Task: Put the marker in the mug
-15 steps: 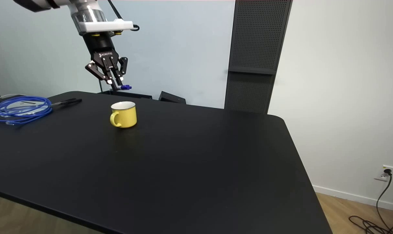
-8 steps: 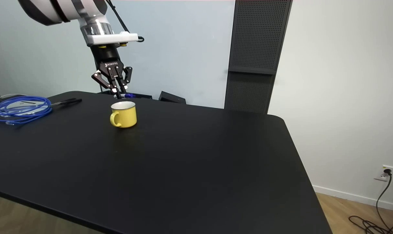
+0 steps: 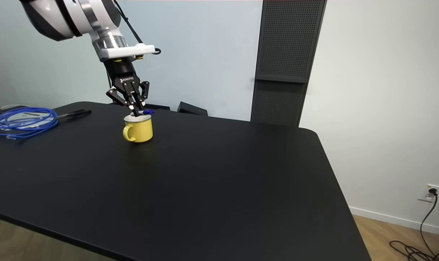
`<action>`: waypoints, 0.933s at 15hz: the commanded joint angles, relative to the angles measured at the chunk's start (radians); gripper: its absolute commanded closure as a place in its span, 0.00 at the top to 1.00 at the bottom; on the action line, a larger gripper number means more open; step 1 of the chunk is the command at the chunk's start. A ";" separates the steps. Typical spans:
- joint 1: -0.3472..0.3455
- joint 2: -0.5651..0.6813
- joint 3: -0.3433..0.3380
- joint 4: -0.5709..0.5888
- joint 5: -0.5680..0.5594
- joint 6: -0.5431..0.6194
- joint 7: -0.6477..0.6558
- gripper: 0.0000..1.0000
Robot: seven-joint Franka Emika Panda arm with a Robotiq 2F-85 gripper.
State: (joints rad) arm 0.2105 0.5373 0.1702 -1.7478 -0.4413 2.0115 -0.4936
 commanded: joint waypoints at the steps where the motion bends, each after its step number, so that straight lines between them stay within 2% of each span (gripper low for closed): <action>1: 0.037 0.078 -0.016 0.120 -0.049 -0.033 0.020 0.05; 12: 0.098 0.255 -0.045 0.338 -0.085 -0.072 0.010 0.05; 13: 0.102 0.263 -0.049 0.353 -0.084 -0.078 0.013 0.43; 14: 0.105 0.269 -0.051 0.363 -0.084 -0.081 0.015 0.45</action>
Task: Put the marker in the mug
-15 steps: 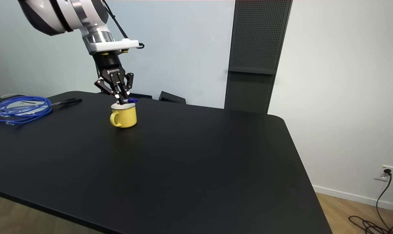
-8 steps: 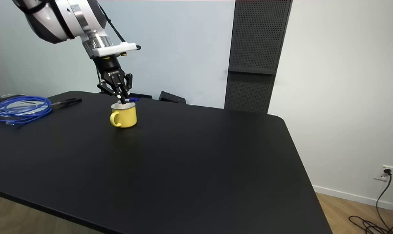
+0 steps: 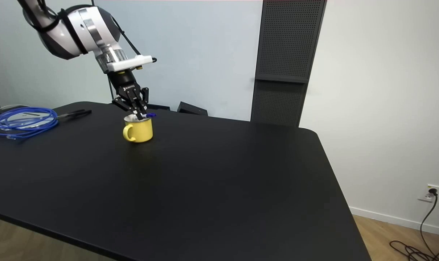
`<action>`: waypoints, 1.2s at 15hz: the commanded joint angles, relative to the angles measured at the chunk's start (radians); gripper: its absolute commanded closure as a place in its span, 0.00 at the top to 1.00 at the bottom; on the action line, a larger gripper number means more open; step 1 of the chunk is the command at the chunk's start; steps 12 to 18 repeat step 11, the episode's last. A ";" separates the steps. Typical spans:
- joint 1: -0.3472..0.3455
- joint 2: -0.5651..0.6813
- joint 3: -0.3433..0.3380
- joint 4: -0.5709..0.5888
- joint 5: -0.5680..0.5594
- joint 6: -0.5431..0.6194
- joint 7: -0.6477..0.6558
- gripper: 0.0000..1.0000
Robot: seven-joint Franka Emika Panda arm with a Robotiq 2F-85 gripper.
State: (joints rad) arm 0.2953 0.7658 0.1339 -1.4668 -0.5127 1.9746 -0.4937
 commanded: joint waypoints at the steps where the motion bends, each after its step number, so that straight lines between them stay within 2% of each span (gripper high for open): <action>1: 0.023 0.046 -0.017 0.095 -0.012 -0.050 0.021 0.51; 8: 0.031 0.055 -0.022 0.160 0.020 -0.117 0.057 0.99; 18: 0.025 0.023 -0.015 0.154 0.029 -0.124 0.069 1.00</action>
